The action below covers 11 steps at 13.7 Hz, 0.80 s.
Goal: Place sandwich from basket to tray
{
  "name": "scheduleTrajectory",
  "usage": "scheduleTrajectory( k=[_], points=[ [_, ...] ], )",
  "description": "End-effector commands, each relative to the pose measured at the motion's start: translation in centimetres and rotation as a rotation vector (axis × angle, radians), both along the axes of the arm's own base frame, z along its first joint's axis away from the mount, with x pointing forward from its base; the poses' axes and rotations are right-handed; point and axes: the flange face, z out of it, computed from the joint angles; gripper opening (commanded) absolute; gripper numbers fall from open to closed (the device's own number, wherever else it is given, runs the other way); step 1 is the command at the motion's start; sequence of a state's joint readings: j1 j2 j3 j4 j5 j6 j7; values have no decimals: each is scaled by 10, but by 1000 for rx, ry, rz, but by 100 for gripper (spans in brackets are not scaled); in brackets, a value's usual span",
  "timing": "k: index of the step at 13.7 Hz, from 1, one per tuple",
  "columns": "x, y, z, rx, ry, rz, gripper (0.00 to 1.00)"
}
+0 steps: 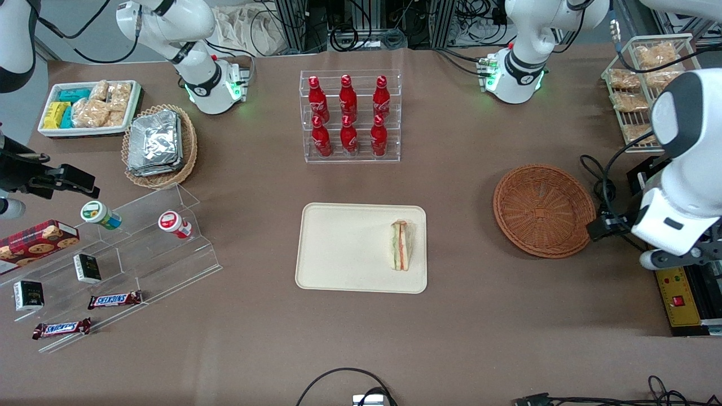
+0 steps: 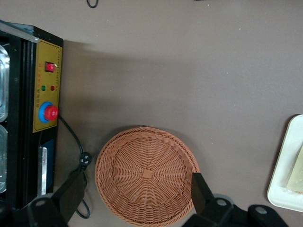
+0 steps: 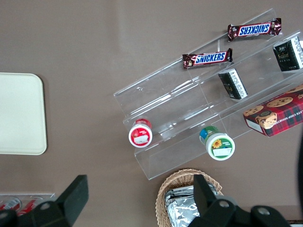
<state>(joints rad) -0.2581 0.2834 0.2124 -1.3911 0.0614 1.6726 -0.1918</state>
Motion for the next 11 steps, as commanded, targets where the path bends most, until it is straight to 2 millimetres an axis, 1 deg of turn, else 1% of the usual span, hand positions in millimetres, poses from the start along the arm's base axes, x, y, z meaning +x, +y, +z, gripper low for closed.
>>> scheduleTrajectory(
  k=[1, 3, 5, 7, 8, 9, 10, 11],
  points=[
    [-18, 13, 26, -47, -11, -26, 100],
    [-28, 21, 42, -79, -6, -56, 100],
    [-41, 17, 60, -88, -21, -77, 100],
    [-60, 13, 78, -99, -33, -89, 100],
    [-70, 9, 85, -102, -15, -97, 100],
    [-78, 12, 91, -105, -4, -95, 100],
    [-85, 11, 96, -108, 2, -104, 100],
    [-92, 12, 98, -111, 5, -116, 100]
  ],
)
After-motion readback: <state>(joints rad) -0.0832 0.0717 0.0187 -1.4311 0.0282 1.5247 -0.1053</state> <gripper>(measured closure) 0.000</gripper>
